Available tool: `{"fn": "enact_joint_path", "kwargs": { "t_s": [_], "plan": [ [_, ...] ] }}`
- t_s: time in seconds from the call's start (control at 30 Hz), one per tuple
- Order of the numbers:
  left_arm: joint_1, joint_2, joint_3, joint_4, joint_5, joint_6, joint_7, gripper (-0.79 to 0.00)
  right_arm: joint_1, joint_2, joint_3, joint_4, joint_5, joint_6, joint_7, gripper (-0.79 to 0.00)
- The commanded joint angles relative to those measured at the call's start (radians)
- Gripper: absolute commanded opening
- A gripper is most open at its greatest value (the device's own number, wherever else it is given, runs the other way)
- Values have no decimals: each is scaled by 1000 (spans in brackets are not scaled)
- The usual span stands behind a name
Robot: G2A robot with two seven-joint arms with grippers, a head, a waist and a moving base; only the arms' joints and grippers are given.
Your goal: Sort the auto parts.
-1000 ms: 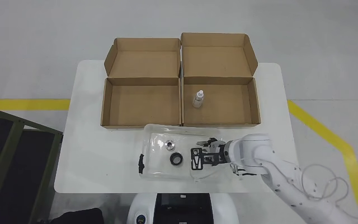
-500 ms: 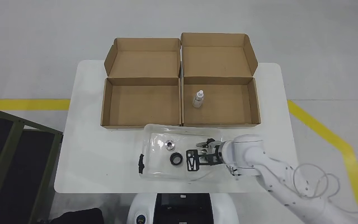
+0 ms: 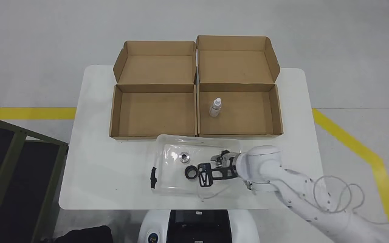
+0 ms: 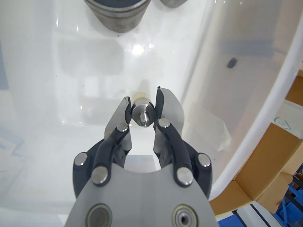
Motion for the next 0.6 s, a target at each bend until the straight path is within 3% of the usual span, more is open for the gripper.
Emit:
{"fn": "enact_joint_path", "kwargs": {
  "t_s": [0.0, 0.27, 0.57],
  "plan": [
    [0, 0, 0, 0, 0, 0, 0, 0, 1, 3, 12, -12, 12, -3, -3, -785],
    [0, 0, 0, 0, 0, 0, 0, 0, -14, 21, 90, -72, 63, -26, -49, -785],
    [0, 0, 0, 0, 0, 0, 0, 0, -47, 39, 214, -132, 68, -26, -290, -785]
  ]
}}
